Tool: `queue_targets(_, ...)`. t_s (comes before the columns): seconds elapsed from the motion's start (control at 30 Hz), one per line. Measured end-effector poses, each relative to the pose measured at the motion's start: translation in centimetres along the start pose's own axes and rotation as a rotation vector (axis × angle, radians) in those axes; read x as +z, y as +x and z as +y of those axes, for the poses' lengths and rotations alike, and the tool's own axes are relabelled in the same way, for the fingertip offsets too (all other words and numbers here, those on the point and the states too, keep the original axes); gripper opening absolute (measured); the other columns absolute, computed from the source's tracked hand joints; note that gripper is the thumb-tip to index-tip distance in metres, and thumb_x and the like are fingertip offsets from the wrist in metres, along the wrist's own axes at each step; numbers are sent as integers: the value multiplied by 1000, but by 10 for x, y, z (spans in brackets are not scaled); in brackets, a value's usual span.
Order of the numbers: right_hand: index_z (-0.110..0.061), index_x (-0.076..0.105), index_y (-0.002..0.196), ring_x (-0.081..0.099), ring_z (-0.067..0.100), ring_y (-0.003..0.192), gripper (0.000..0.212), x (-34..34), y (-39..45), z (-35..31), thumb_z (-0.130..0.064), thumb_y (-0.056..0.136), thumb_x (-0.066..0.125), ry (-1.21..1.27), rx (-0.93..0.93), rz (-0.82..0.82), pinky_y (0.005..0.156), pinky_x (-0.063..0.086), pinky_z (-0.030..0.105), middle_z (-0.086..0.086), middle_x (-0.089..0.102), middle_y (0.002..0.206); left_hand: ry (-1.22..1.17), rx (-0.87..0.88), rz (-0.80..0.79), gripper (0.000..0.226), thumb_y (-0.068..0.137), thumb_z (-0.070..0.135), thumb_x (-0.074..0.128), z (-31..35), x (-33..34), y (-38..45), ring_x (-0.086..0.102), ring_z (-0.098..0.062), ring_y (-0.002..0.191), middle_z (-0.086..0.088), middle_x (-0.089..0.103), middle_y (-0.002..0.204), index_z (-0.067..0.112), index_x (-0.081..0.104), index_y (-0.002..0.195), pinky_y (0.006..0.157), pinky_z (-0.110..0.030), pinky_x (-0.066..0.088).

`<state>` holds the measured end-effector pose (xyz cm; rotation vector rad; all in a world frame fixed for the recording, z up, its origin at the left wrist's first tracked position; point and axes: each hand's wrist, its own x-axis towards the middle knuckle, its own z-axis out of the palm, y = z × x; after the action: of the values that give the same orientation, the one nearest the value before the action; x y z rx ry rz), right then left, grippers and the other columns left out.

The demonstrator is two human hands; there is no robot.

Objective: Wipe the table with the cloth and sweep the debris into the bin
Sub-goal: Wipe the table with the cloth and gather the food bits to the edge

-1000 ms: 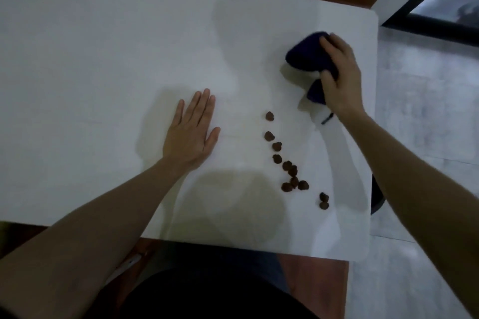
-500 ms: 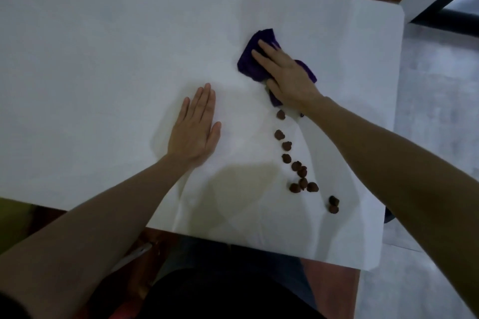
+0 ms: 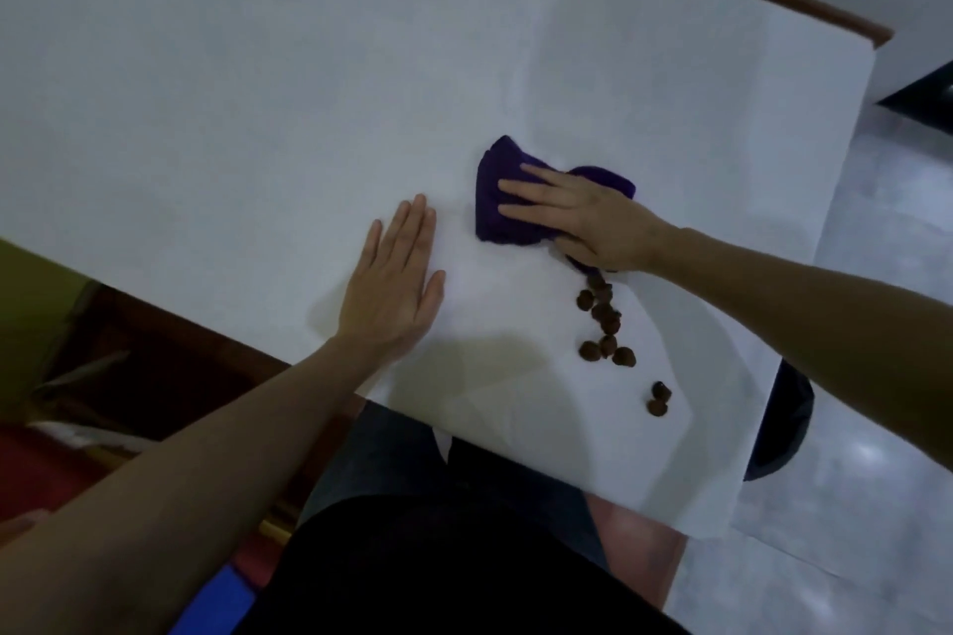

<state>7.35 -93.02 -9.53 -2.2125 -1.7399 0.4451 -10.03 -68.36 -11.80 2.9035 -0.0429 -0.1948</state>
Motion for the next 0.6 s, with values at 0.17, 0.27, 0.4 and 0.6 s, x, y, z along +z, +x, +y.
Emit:
queue_targets(0.17,-6,43,144,21,33,148,48,14,-38,-28,-17,97,45,52,-57,19,120,21,48,13,33,155,48,-11,-7,67,101,42,14,1,4,0,-3,-21,154,-10,-1,166,6,3,157,125,-45,7)
queue_targets(0.27,-9,44,144,22,31,148,50,26,-59,-38,-12,95,51,60,-41,28,118,24,50,10,34,155,66,-22,-20,67,102,42,16,-3,5,2,-2,-21,154,-10,-1,166,6,2,157,125,-45,7)
queue_targets(0.4,-15,45,144,26,29,146,56,37,-79,-47,-6,90,57,95,-33,12,116,29,50,6,36,155,61,2,-15,67,102,41,17,-6,8,3,-1,-20,154,-10,0,166,5,3,157,125,-43,6)
queue_targets(0.6,-14,60,131,54,23,122,57,-3,-43,-61,2,77,54,273,190,283,103,45,39,2,56,139,6,-10,48,66,102,40,19,-28,-14,9,3,-20,154,-9,8,166,5,11,157,125,-43,7)
